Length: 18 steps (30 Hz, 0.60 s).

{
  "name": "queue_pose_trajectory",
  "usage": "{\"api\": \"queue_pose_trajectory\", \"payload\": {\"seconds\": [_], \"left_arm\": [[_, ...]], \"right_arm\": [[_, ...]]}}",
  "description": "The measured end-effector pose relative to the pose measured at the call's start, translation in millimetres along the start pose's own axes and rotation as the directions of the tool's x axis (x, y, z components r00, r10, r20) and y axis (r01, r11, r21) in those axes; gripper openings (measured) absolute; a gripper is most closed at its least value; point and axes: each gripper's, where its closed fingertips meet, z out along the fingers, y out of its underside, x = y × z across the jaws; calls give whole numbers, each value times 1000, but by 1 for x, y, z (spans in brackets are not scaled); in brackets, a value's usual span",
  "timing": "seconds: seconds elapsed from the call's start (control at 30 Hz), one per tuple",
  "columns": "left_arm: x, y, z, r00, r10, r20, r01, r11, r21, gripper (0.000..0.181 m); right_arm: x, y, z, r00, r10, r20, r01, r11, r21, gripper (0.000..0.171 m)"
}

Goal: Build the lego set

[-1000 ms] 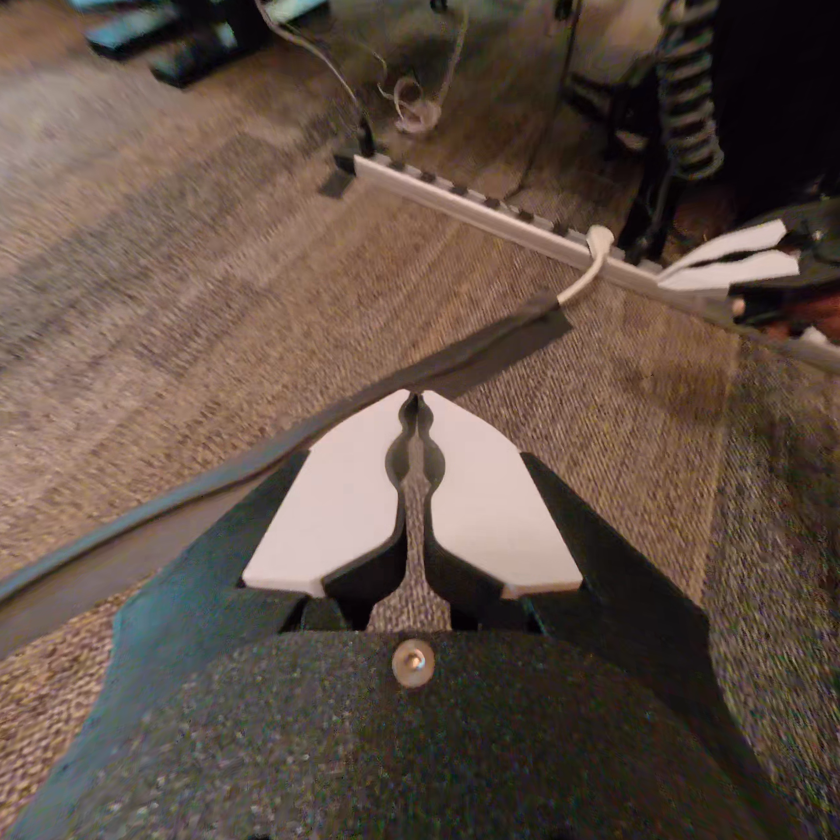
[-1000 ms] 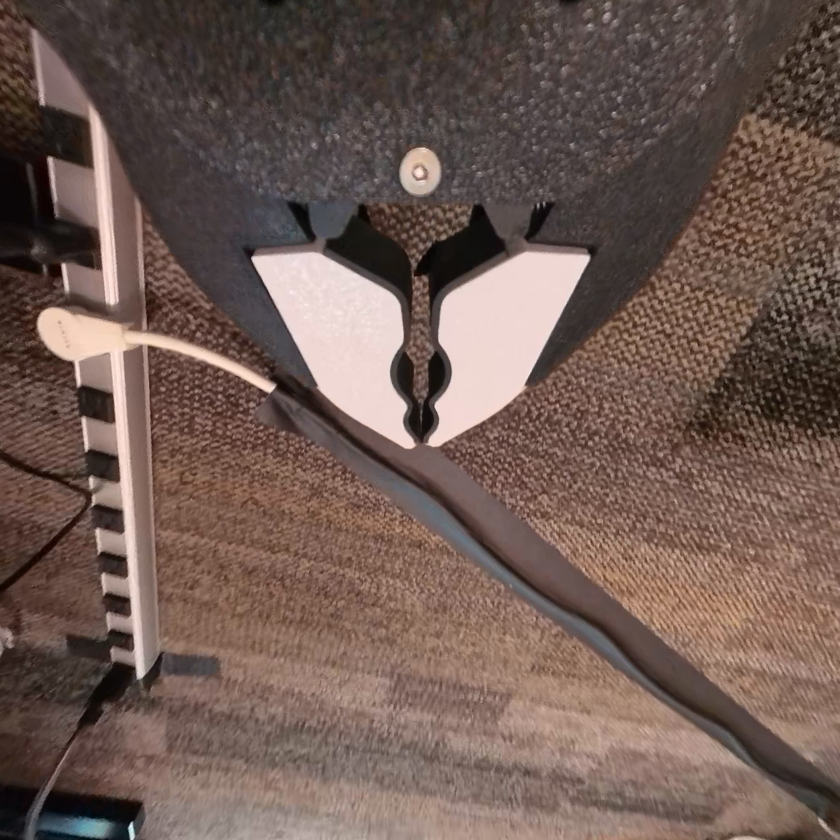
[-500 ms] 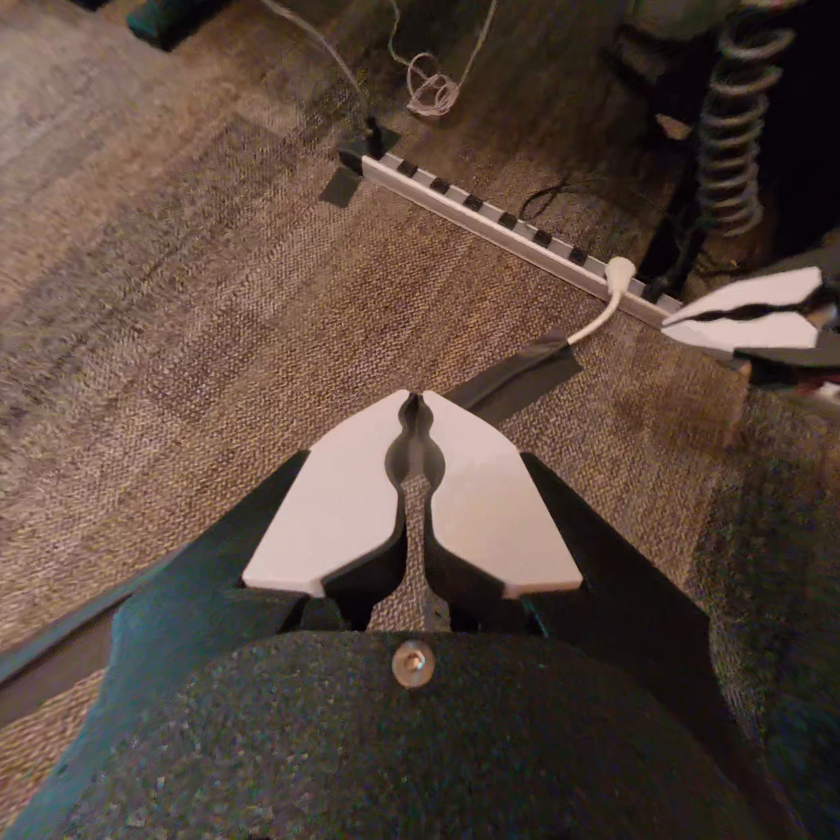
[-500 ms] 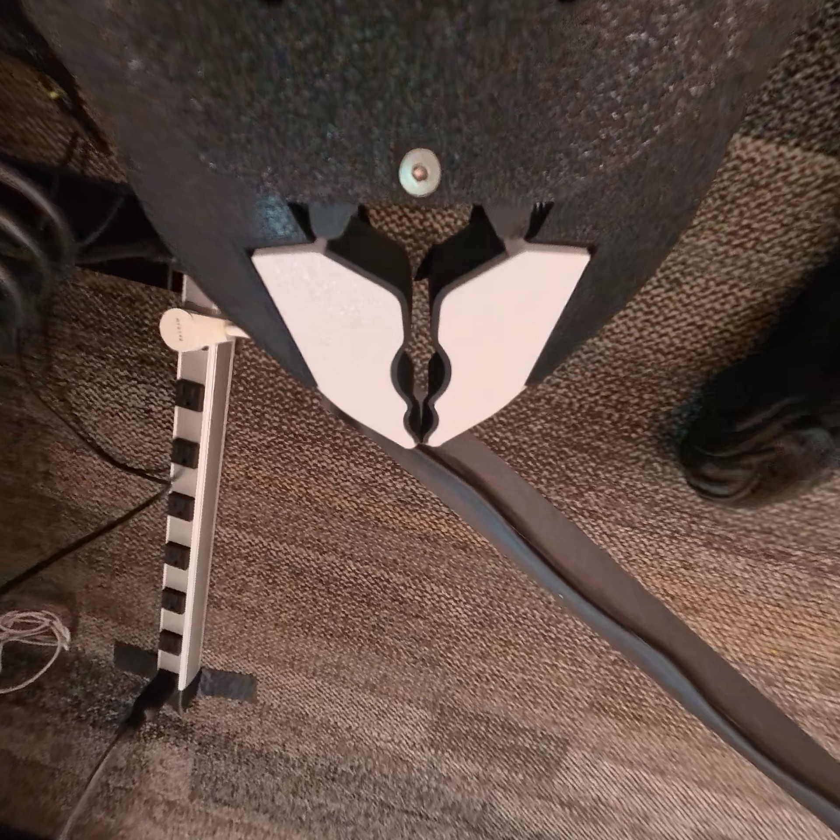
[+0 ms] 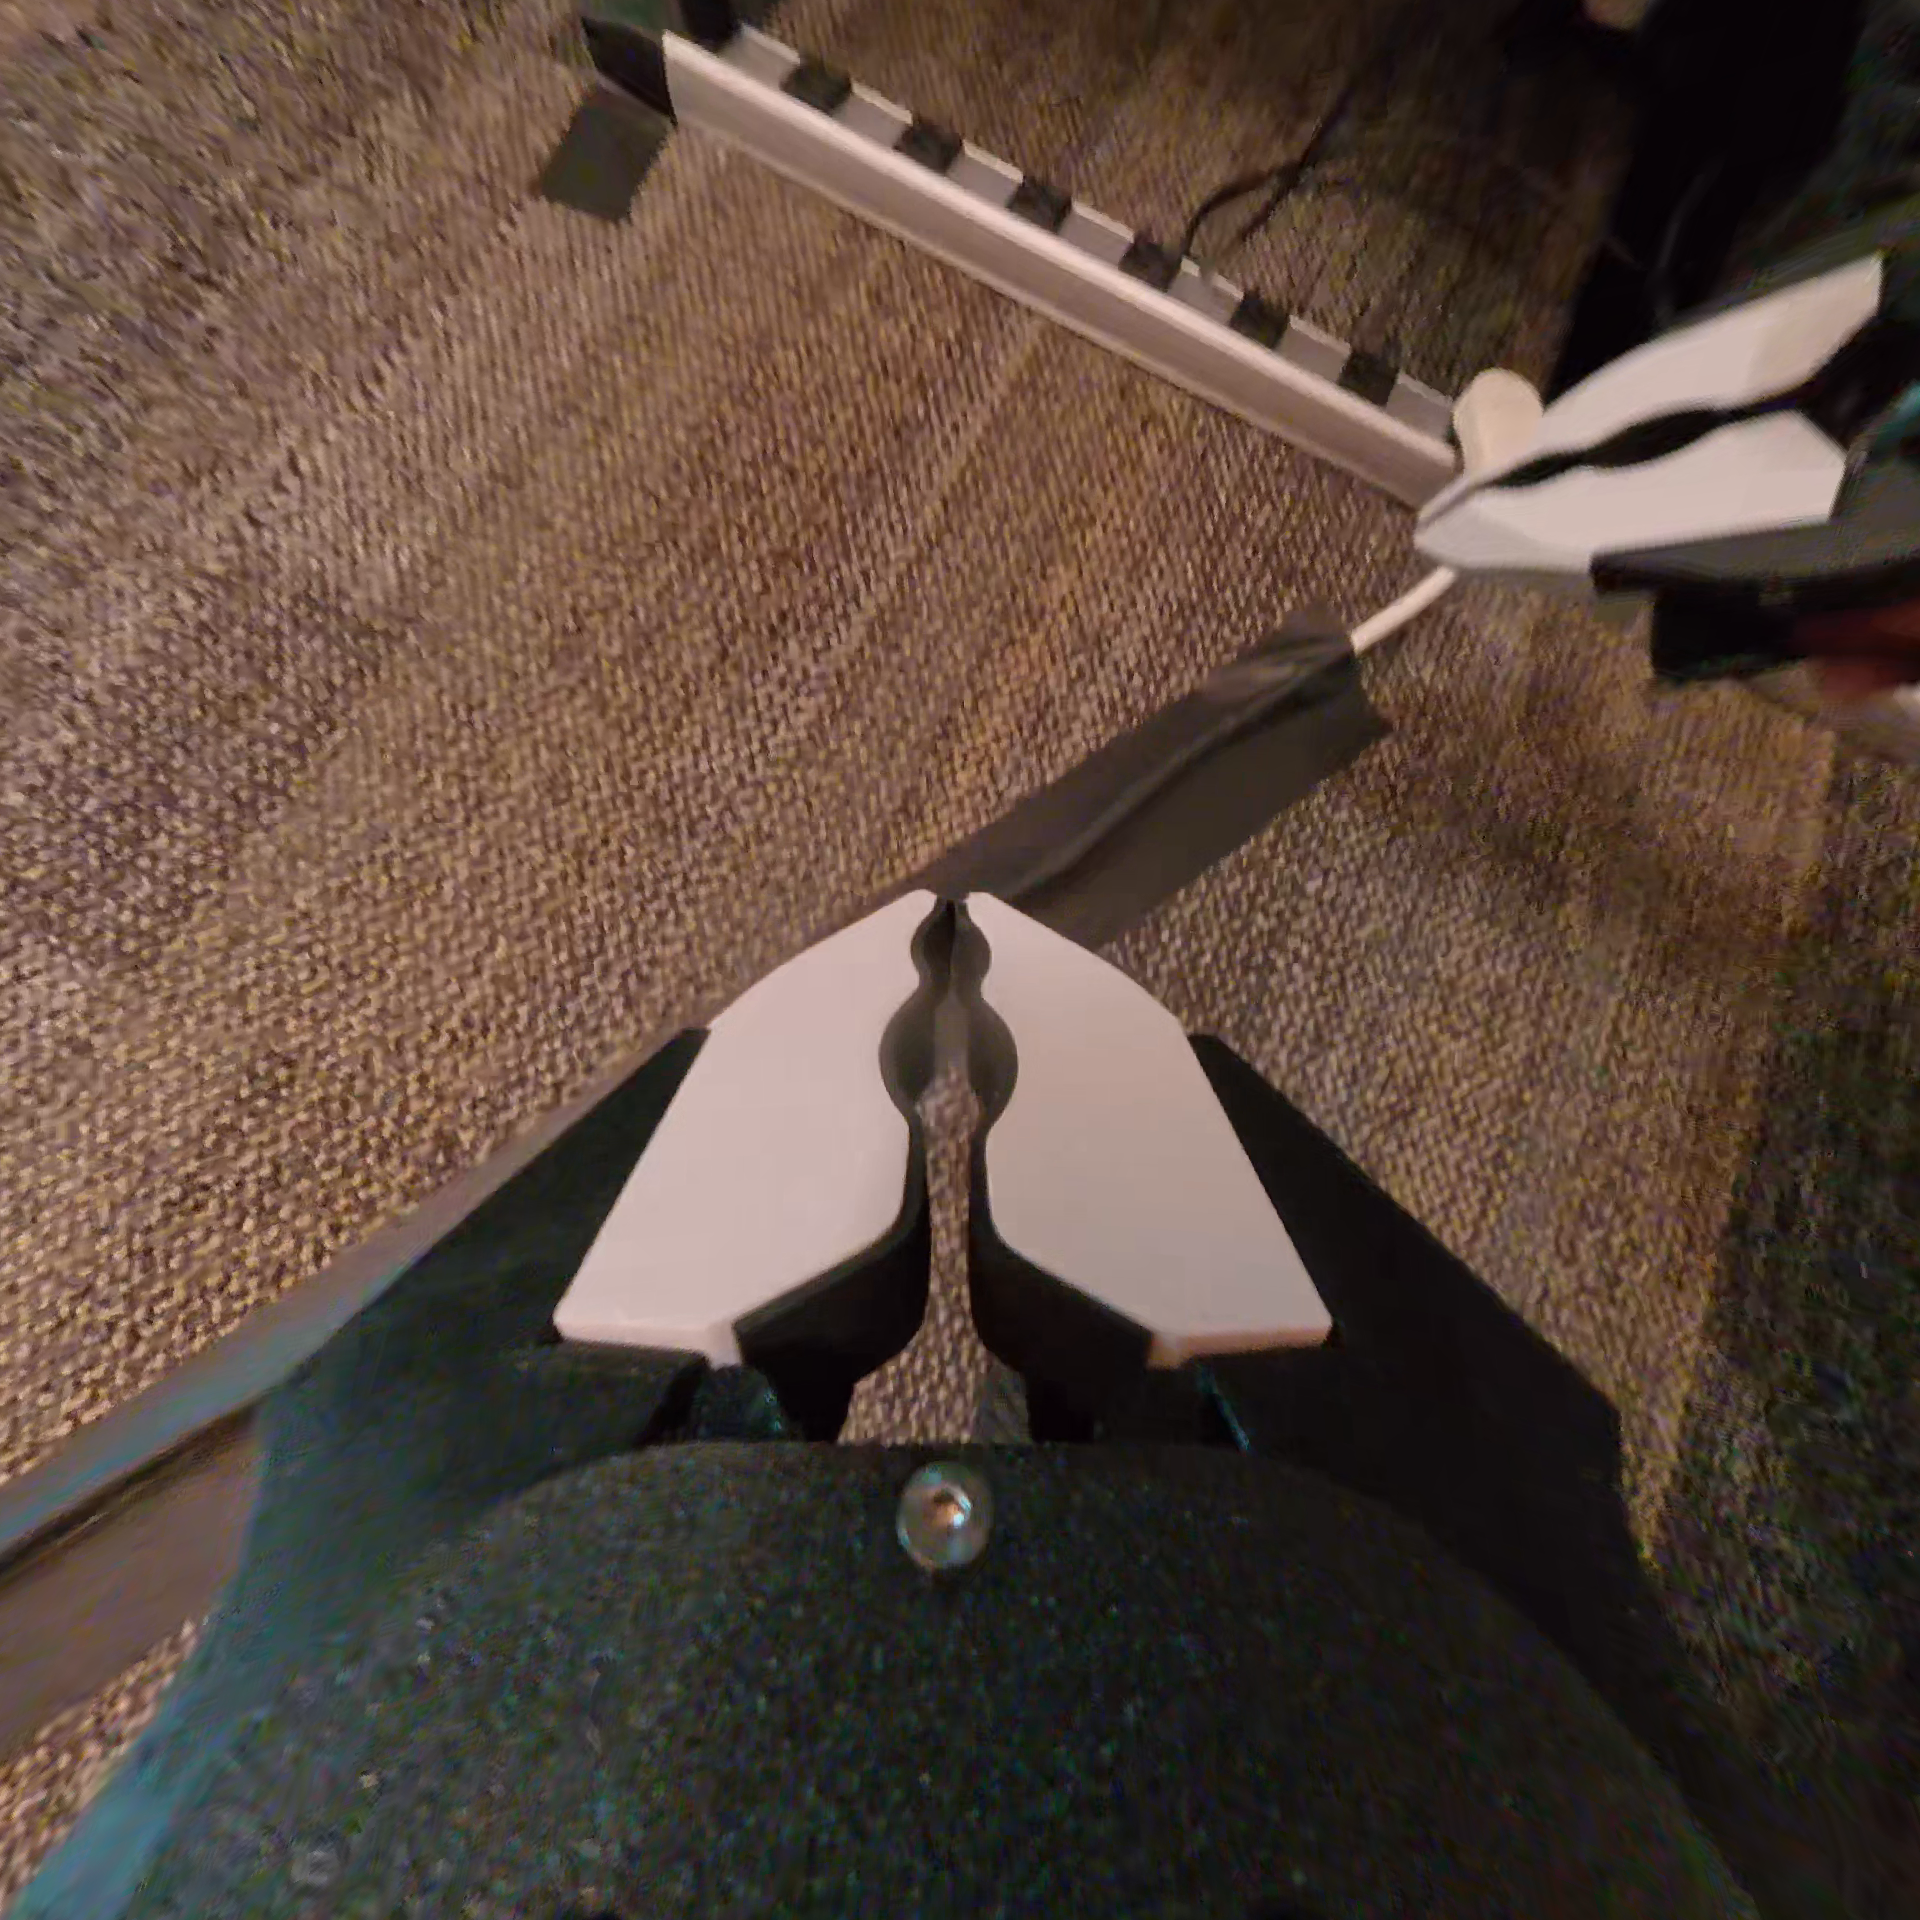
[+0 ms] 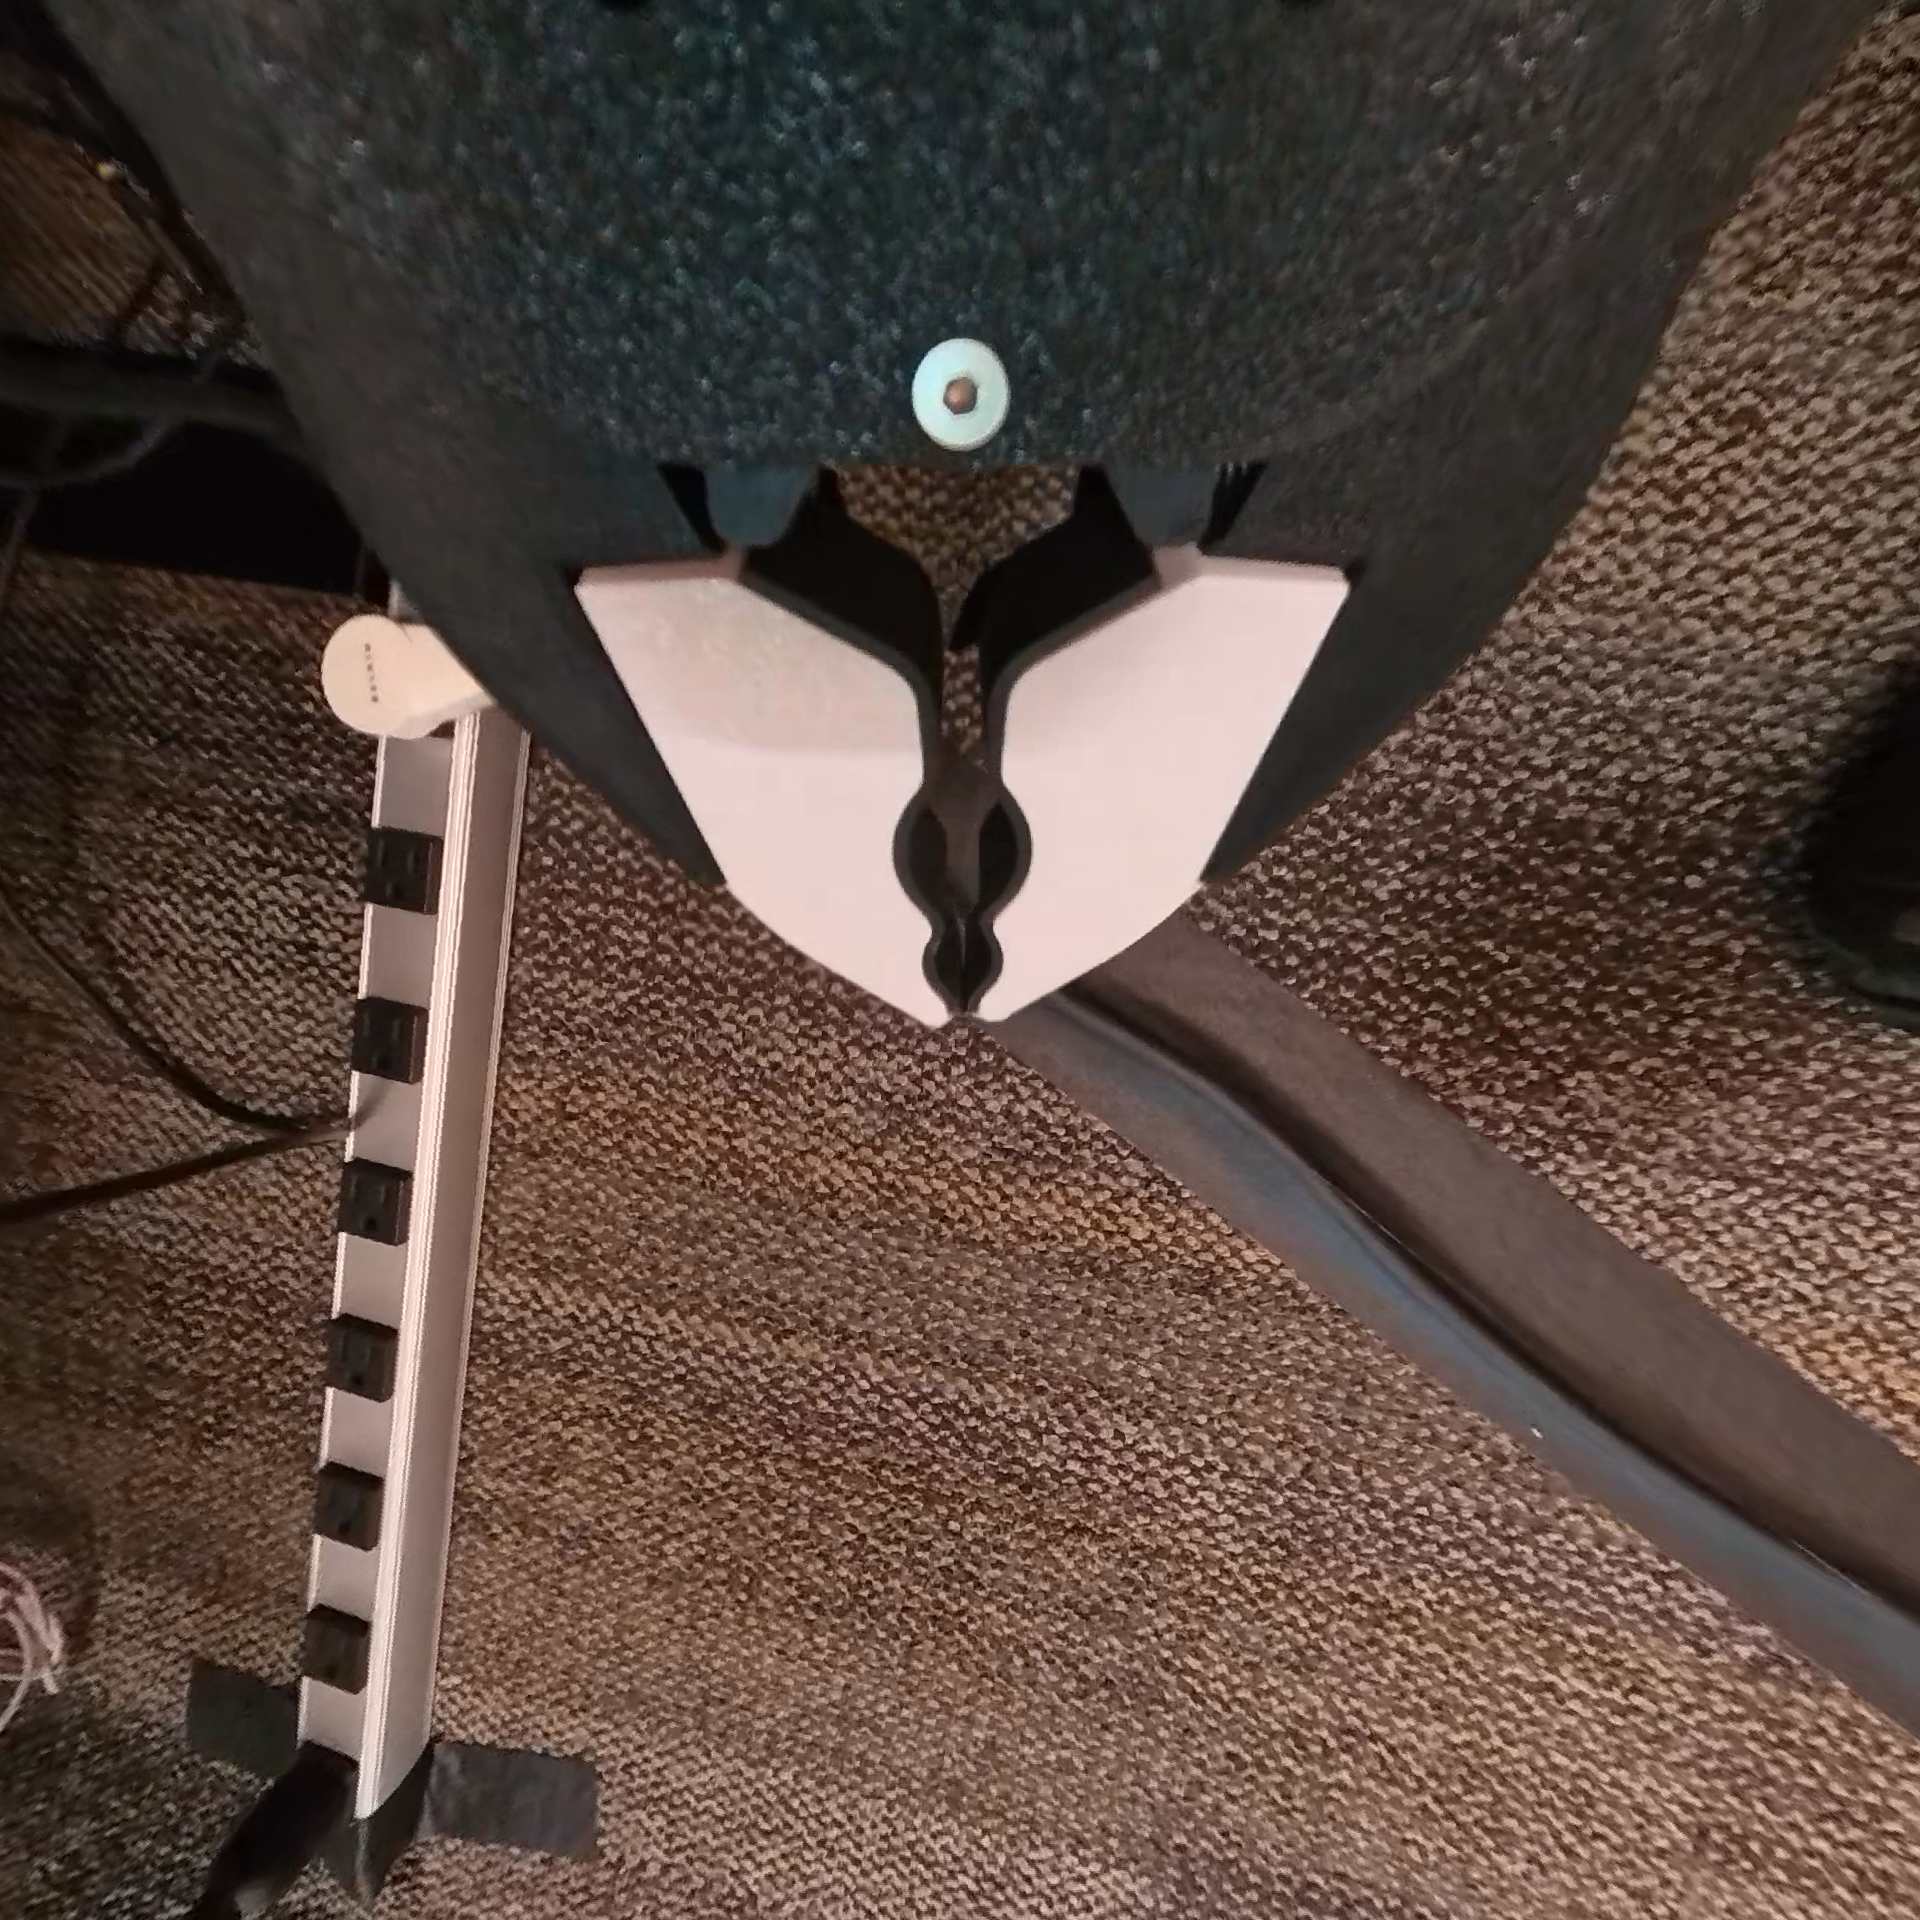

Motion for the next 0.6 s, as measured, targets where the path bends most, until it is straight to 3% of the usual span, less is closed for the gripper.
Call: {"api": "queue_pose_trajectory", "payload": {"seconds": [0.23,0.6], "left_arm": [[-18,60,-21,999,-35,4,36,997,-63,0],[-34,111,-41,998,-44,-40,40,995,-87,0]], "right_arm": [[2,6,13,1000,30,2,-30,999,31,0],[25,30,-1,999,42,15,-44,964,264,1]]}}
